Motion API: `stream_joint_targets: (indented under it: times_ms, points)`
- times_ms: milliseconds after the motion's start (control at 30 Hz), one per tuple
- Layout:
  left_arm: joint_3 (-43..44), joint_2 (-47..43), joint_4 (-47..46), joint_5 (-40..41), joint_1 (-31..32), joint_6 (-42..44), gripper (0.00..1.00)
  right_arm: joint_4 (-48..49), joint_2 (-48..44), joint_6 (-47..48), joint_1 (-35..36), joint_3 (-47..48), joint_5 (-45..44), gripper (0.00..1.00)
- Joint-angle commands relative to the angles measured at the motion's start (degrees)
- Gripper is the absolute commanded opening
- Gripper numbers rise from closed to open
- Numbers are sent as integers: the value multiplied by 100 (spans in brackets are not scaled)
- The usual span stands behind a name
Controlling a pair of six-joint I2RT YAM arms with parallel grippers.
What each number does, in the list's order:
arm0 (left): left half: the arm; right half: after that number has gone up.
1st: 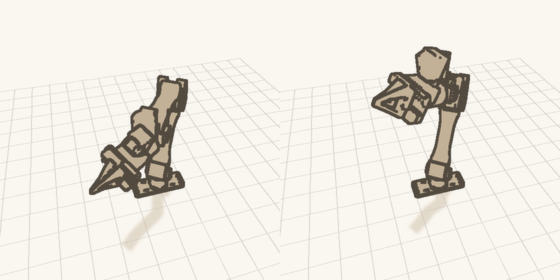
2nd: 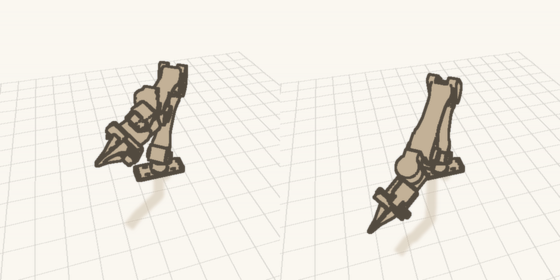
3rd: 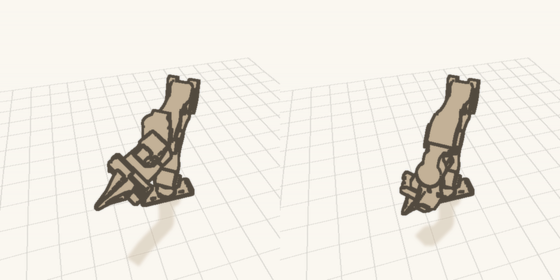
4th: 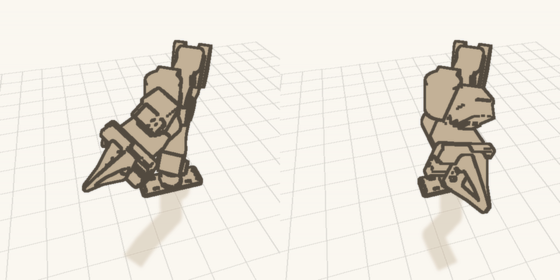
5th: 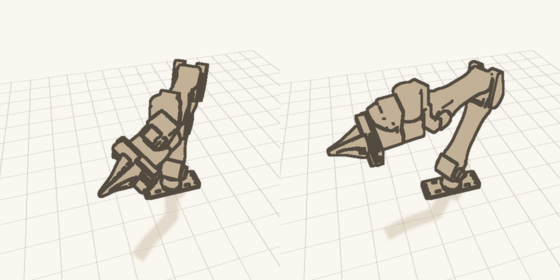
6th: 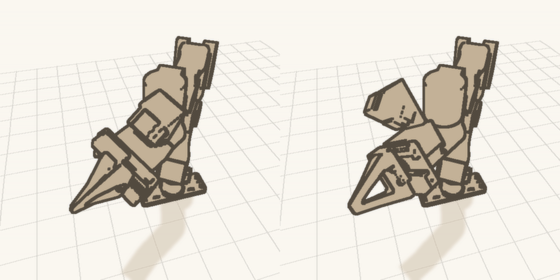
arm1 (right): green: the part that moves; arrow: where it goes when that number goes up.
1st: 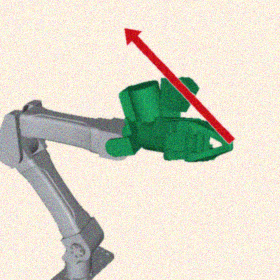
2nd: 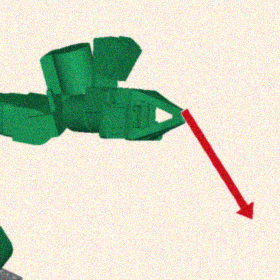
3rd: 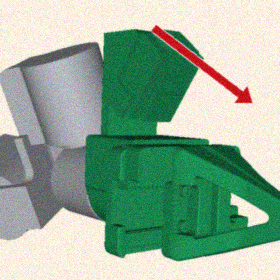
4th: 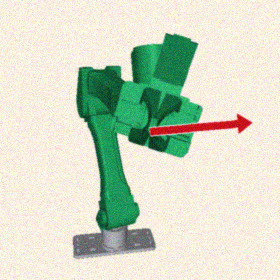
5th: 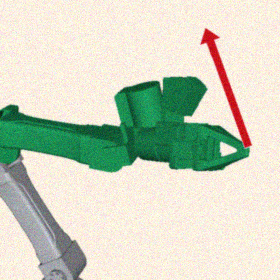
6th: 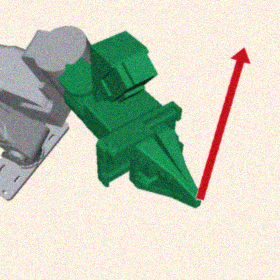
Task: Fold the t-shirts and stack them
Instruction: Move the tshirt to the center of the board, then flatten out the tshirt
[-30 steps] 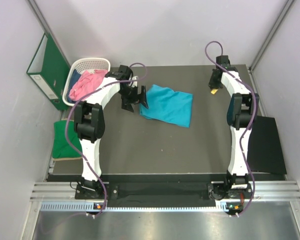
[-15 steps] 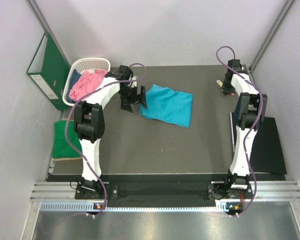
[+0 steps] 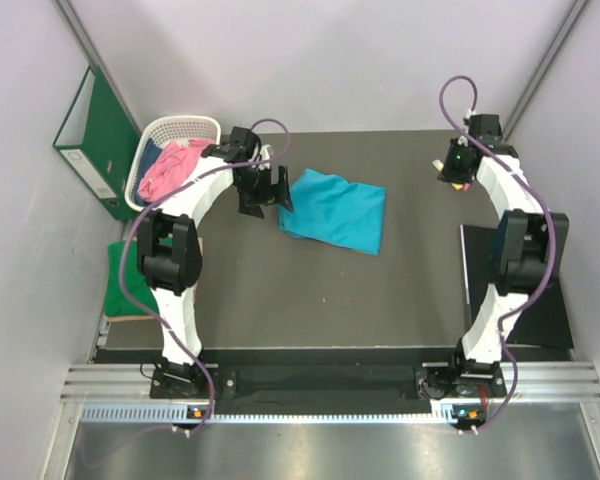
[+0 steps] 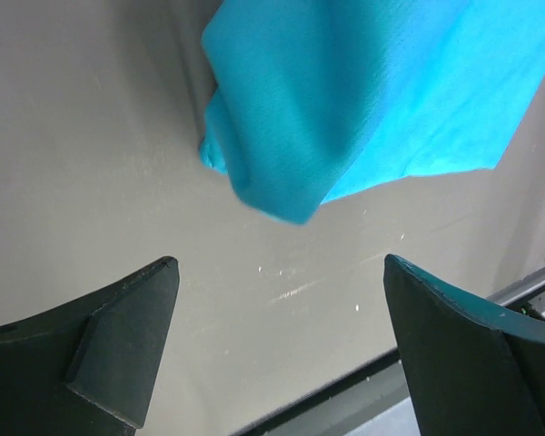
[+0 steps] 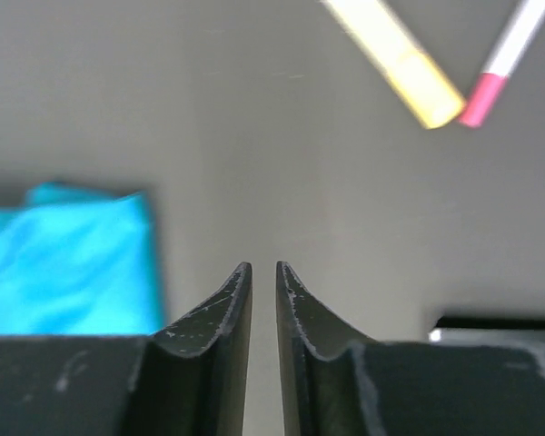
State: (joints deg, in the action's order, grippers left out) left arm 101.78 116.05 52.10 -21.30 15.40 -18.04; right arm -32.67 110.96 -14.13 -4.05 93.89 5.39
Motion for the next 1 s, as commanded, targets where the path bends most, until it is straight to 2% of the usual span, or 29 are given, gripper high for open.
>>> stream_joint_targets:
  times_ms: [0,67,133,167,200,233,333,467,600,667,800,833,900,967]
  points:
    - [-88,-65,-533,108,-2,55,99,454,-758,-327,115,-528,884,19]
    - [-105,101,-691,205,-2,64,99,489,-882,-406,168,-810,946,22]
    - [-79,233,-1033,205,-2,99,89,568,-1032,-476,212,-1046,1008,25]
    - [17,391,-1122,188,-10,108,79,594,-1076,-520,229,-1091,1026,25]
    - [122,505,-1166,188,-11,91,23,586,-1128,-521,247,-1153,1043,26]
    - [254,619,-1141,205,-11,64,0,568,-1155,-529,291,-1171,1035,27]
    - [1018,876,-658,450,-89,11,0,533,-1234,-547,344,-1127,1026,30]
    - [1117,60,-815,925,-527,-234,0,454,-1261,-573,362,-1013,1052,34]
    - [1107,-758,-1017,1294,-687,-358,0,585,-1340,-626,581,-1135,1148,58]
    - [1046,-1180,-1253,1295,-626,-462,0,647,-1340,-626,581,-1179,1192,63]
    - [976,-1585,-2051,699,-354,-700,0,621,-1270,-591,590,-1197,1359,65]
    - [1045,-1516,-2167,201,-171,-735,0,595,-1270,-539,581,-1206,1360,65]
    - [1624,-1235,-2073,-206,76,-736,0,525,-1287,-494,581,-1224,1360,65]
    - [2359,-586,-1845,-794,489,-762,0,350,-1287,-371,581,-1215,1360,66]
